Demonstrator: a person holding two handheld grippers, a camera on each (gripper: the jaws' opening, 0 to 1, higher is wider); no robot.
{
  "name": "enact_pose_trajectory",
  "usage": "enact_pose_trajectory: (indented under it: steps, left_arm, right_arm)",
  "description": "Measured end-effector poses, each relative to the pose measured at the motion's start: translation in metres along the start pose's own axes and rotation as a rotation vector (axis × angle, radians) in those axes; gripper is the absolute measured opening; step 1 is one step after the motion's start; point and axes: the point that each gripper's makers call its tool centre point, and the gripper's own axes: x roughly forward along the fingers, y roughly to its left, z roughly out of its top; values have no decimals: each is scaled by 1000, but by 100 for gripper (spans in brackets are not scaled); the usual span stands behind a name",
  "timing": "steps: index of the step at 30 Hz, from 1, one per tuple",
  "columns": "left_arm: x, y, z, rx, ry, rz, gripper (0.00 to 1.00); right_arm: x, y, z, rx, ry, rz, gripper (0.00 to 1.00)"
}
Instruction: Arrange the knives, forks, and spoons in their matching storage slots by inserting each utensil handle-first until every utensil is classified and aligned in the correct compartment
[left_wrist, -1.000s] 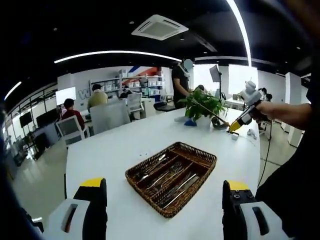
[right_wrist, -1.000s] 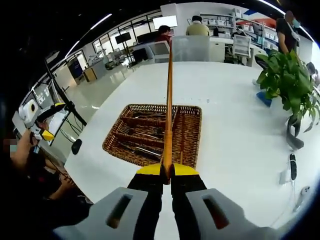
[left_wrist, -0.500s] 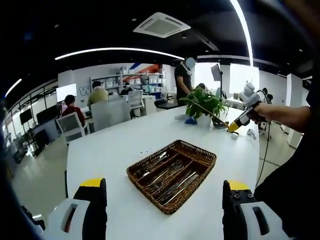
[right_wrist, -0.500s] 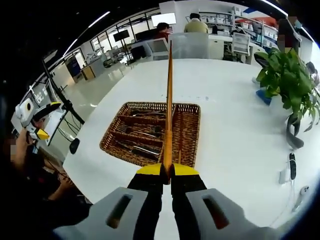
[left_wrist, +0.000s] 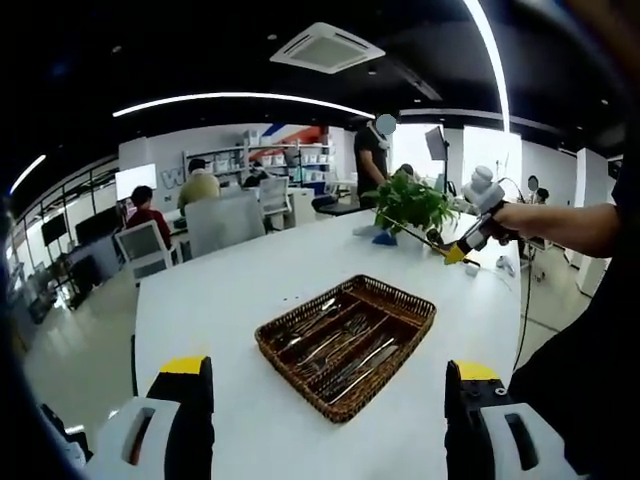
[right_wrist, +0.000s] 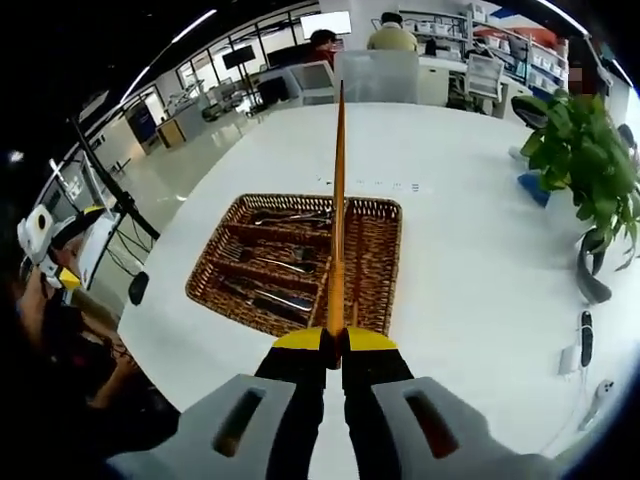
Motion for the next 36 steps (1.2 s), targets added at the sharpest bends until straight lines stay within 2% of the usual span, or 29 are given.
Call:
enact_pose_trajectory:
  steps: [5,14,18,28,36]
  left_arm:
    - [-1,2,-2,6,4,4,100]
    - [-3,6,-2,2,-1,1,100]
    - [-2,9,-5,3,2,3,100]
    - [-3,10,-9,10,6,1,100]
    - [-4,14,-14,5,6,1,100]
  right_arm:
    - [6,-1,4,4,14,-7,3]
    - [11,-9,26,10,10,-27,3]
    - [15,-10,30,17,15,-32,3]
    - [34,-16,21,41,49,-48,3]
    - [51,-18,0,70,89,-62,3]
